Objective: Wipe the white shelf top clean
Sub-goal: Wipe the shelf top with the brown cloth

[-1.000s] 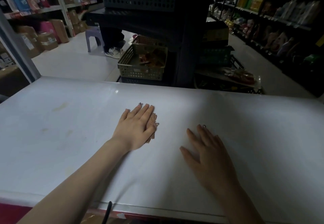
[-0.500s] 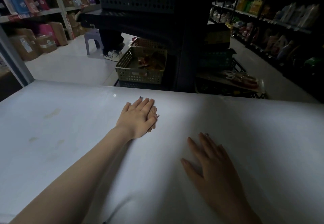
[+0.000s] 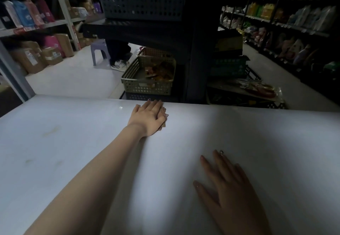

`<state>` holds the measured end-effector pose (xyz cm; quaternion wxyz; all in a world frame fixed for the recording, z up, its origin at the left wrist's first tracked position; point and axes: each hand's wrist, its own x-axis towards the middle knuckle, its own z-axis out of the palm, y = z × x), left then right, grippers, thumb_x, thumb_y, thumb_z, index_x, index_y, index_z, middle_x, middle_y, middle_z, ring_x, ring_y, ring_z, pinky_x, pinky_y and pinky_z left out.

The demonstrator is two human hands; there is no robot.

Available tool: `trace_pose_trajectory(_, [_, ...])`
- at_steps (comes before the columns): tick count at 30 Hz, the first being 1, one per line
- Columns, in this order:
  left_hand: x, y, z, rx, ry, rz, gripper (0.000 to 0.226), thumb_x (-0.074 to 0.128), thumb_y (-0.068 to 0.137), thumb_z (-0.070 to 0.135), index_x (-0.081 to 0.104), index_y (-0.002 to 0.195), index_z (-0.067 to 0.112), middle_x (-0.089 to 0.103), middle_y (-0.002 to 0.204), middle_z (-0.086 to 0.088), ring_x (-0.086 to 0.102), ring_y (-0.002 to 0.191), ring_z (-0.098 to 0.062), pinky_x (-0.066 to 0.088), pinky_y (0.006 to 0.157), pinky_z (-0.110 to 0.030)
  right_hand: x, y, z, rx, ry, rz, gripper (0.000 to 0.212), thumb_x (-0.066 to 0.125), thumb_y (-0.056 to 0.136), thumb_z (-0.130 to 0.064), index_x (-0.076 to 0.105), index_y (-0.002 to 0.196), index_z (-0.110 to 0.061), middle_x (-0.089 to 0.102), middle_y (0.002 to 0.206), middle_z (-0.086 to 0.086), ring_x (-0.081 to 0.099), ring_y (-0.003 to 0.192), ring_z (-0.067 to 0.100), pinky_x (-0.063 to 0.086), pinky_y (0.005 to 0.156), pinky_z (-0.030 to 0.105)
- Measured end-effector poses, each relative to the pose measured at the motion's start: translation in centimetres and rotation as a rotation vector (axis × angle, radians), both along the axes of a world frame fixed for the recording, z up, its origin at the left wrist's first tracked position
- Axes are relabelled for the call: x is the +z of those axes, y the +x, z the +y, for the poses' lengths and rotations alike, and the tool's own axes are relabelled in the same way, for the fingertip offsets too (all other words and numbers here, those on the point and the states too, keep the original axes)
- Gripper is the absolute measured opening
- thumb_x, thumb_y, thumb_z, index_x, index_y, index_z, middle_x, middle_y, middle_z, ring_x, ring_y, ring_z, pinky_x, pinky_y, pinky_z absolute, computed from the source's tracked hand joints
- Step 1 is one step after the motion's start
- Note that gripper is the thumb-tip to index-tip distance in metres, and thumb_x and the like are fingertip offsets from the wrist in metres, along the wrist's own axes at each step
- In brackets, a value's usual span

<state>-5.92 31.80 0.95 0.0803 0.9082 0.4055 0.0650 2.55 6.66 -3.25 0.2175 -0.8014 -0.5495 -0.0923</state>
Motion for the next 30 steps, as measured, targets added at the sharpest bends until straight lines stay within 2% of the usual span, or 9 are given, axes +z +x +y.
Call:
trace_pose_trajectory(11, [-0.1,0.5,1.7,0.012,-0.015,-0.001,0.055,0.024,0.098,0.043,0.014,0.148,0.023,0.015,0.156,0.005,0.004,0.143,-0.013,0.003,0.115,-0.037,-0.8,0.4,0.3,0.017,0.090,-0.076,0.073,0.012,0.092,-0.060,0.068,0.114,-0.019,0.062,0.122,0.015,0.043,0.116,0.020,0.029,0.093,0.038])
trace_pose_trajectory(25, [-0.2,-0.7,0.3,-0.006,0.002,-0.030,0.053,0.024,0.098,0.044,0.018,0.147,0.024,0.018,0.155,0.006,0.008,0.143,-0.013,0.005,0.115,-0.037,-0.4,0.1,0.0,-0.002,0.041,-0.023,0.072,0.011,0.092,-0.061,0.065,0.119,-0.021,0.059,0.128,0.012,0.040,0.121,0.017,0.027,0.097,0.037])
trace_pose_trajectory(28, [-0.3,-1.4,-0.5,-0.011,0.012,-0.036,0.053,0.024,0.098,0.044,0.018,0.147,0.024,0.018,0.155,0.006,0.006,0.143,-0.012,0.005,0.115,-0.037,-0.3,0.1,-0.2,0.001,0.038,-0.043,0.058,0.031,0.088,-0.056,0.064,0.120,-0.021,0.058,0.128,0.012,0.039,0.122,0.017,0.027,0.097,0.036])
trace_pose_trajectory(30, [-0.4,-1.8,-1.0,-0.014,0.017,-0.031,0.054,0.024,0.098,0.043,0.017,0.147,0.024,0.017,0.155,0.006,0.006,0.143,-0.012,0.005,0.114,-0.037,-0.2,0.0,-0.3,-0.010,0.018,-0.053,0.057,0.039,0.079,-0.053,0.064,0.119,-0.020,0.059,0.127,0.012,0.038,0.122,0.016,0.026,0.097,0.035])
